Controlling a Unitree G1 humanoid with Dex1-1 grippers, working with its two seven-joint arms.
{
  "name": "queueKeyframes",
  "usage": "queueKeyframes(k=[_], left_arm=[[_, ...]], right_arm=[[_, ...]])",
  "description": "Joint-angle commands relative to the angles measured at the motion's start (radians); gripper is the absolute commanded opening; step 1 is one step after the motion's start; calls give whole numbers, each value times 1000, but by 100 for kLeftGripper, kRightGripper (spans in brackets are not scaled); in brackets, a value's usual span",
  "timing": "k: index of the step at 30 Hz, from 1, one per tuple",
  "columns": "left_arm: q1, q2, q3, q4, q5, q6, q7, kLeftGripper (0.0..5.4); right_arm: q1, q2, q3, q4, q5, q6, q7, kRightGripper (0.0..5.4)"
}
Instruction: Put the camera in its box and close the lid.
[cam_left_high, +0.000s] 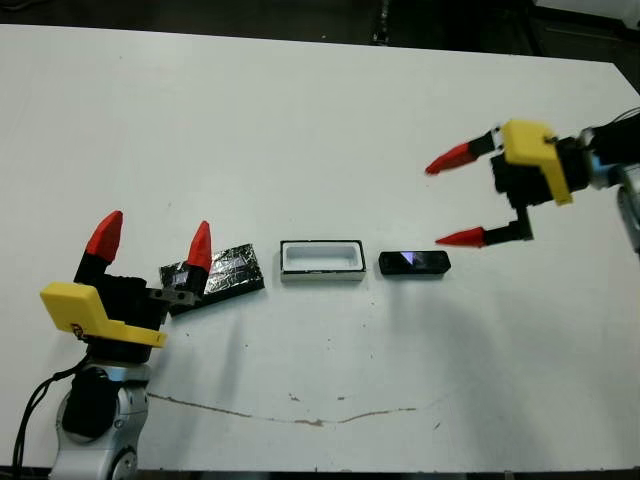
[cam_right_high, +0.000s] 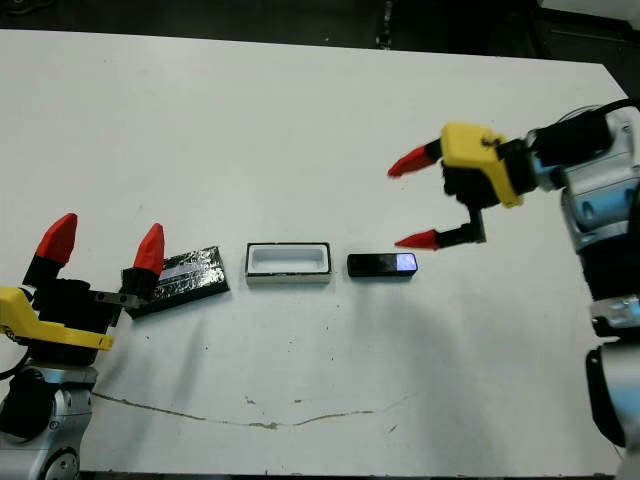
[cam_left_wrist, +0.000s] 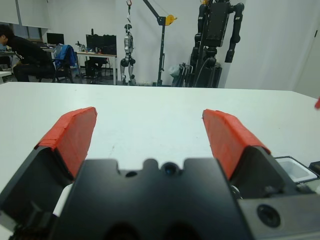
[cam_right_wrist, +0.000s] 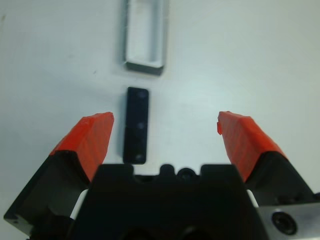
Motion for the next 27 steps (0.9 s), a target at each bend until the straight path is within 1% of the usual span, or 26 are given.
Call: queueKeyframes(k=[1, 2, 4, 6, 7, 12, 15, 19, 20, 23, 27], left_arm=[[11, -5, -1, 11, -4, 2, 3, 538], [11, -6, -2, 11, -5, 3, 3, 538], [9, -5, -2, 15, -2, -2, 0, 538], [9, -5, -2, 12, 0, 3, 4, 538], [9, -6, -2, 11, -1, 5, 5, 538], [10, -8, -4, 10, -8, 12, 5, 538], [10, -6, -3, 14, -19, 9, -3, 538], [12, -2, -5, 11, -16, 15, -1, 538], [13, -1, -6, 11, -15, 16, -1, 538], [14, 4, -6, 12, -17, 17, -7, 538], [12, 3, -7, 14, -18, 18, -8, 538]], right_arm=[[-7, 11, 28, 7, -33, -45, 32, 540], [-8, 10, 44, -6, -55, -4, 32, 540], [-6, 19, 59, -8, -72, 47, 37, 540], [2, 28, 69, -16, -85, 64, 35, 540], [8, 33, 71, -17, -89, 68, 32, 540], [37, 54, 63, -11, -83, 41, 19, 540], [52, 78, 51, 30, -69, -9, 8, 540], [66, 86, 61, 23, -113, 17, -42, 540], [72, 85, 61, 18, -118, 17, -49, 540], [84, 85, 61, 1, -120, 55, -57, 540], [88, 87, 67, -6, -128, 84, -64, 540]])
